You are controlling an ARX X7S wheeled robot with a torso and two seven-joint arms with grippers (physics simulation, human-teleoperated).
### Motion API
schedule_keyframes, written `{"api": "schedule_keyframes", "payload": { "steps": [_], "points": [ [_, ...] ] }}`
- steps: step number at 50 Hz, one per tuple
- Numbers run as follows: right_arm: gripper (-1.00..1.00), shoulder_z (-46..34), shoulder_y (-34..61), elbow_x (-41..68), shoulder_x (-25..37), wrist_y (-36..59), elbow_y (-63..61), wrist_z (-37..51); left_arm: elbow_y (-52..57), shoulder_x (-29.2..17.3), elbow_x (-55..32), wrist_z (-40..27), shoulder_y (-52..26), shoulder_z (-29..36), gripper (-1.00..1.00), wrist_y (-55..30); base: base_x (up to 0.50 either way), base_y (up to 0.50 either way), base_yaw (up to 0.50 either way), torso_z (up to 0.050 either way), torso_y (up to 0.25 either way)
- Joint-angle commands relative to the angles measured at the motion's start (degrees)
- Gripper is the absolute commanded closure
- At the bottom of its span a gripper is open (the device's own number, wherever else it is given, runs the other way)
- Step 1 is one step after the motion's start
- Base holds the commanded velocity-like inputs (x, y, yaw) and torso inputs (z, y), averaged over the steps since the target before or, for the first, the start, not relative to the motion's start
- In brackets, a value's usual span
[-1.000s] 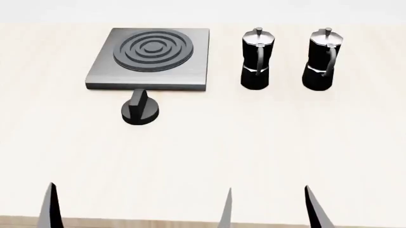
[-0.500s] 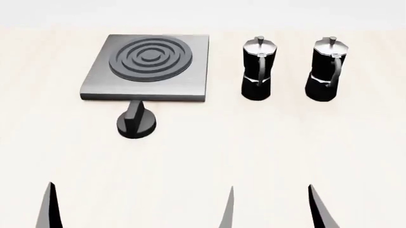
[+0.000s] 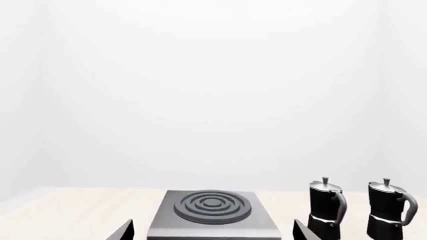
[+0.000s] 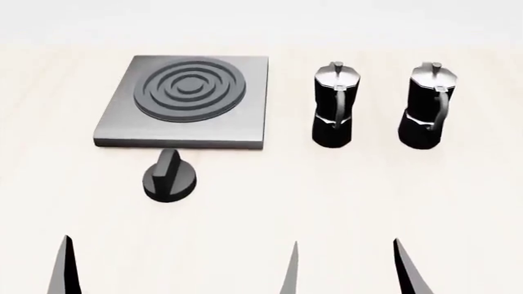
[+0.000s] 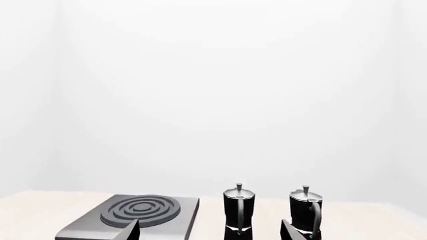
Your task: Put both moka pots on the stove.
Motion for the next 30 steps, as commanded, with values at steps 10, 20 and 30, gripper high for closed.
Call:
{"api": "schedule_keyframes", "payload": {
  "steps": [10, 20, 30],
  "points": [
    [-1.0, -1.0, 0.0, 0.1, 0.7, -0.6, 0.6, 0.8, -0.5, -0.8, -0.3, -0.8, 0.0, 0.5, -1.0, 0.6, 0.17, 0.0, 0.0, 0.0, 0.0],
    [-1.0, -1.3, 0.2, 0.2, 1.0, -0.8, 1.1, 1.1, -0.6, -1.1, -0.6, -1.2, -0.1, 0.7, -1.0, 0.7, 0.17, 0.0, 0.0, 0.0, 0.0],
    [-1.0, -1.8, 0.1, 0.3, 1.4, -1.1, 1.1, 1.4, -0.7, -1.4, -0.7, -1.6, -0.1, 1.0, -1.0, 0.9, 0.17, 0.0, 0.0, 0.0, 0.0]
  ]
}}
